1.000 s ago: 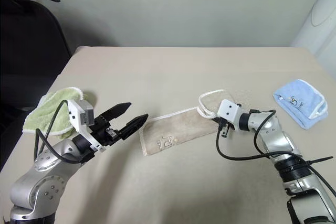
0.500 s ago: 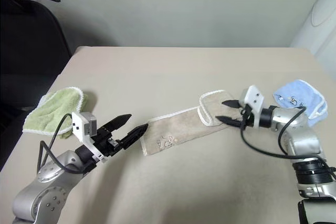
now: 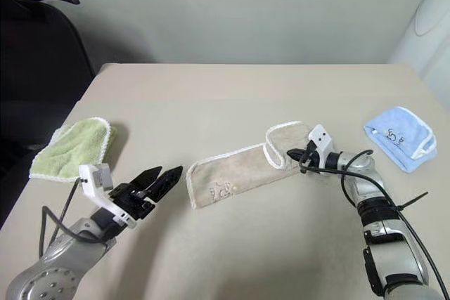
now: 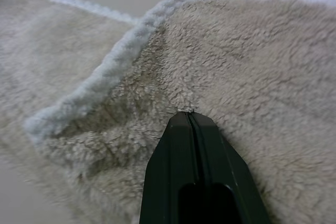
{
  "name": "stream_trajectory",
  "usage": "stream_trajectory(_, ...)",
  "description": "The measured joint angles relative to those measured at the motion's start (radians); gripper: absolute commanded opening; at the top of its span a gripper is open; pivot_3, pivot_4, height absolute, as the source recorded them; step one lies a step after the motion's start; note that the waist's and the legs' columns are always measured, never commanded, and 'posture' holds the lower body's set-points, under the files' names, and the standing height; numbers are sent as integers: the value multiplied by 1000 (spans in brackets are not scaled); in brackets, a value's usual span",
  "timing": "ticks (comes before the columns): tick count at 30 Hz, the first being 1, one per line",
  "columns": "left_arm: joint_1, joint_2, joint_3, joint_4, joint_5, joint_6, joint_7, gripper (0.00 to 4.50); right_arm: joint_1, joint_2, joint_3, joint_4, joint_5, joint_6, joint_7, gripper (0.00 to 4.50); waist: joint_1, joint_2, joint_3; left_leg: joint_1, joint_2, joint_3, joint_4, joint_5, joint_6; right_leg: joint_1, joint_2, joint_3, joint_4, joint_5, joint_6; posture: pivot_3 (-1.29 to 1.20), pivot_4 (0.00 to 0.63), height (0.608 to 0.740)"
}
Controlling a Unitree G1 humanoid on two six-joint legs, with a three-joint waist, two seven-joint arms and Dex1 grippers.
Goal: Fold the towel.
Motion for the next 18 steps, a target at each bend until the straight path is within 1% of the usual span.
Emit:
stream_trajectory(3, 83, 35, 14, -51, -107, 40, 77, 4500, -11, 21, -8, 35, -3, -32, -5, 68, 0, 0, 0, 2, 0, 0, 0, -1, 0, 2, 0, 0, 0, 0, -1, 0, 150, 740)
stream_trajectory(6, 152, 51, 15, -88, -245, 55, 161, 4500, -30, 41, -10, 73, -5, -59, -9, 68, -1, 0, 0, 3, 0, 0, 0, -1, 0, 3, 0, 0, 0, -1, -1, 0, 150, 740)
stream_trajectory(9, 197, 82, -12, -118, -372, 55, 286, 4500, -47, 57, -18, 107, -6, -86, -12, 68, 0, 1, 1, 4, 0, 0, -1, -1, 0, 4, 0, 0, 0, -1, -3, 0, 150, 740)
stream_trajectory(12, 184, 86, -91, -129, -442, 50, 410, 4500, -61, 78, -38, 119, -2, -95, -12, 68, 1, 2, 1, 5, 0, 0, -1, -2, -1, 4, 1, 0, 0, -2, -3, 0, 150, 740)
stream_trajectory(15, 124, 67, -159, -116, -518, 11, 534, 4500, -68, 90, -59, 115, 11, -97, -11, 68, 4, 2, 1, 5, 0, 1, -1, -2, -2, 4, 2, -1, 0, -2, -4, 0, 150, 740)
stream_trajectory(18, 55, 61, -227, -72, -555, -4, 622, 4500, -68, 111, -81, 84, 29, -96, -12, 68, 4, 2, 1, 5, 0, 1, -1, -2, -4, 4, 3, -1, 1, -2, -5, 0, 150, 740)
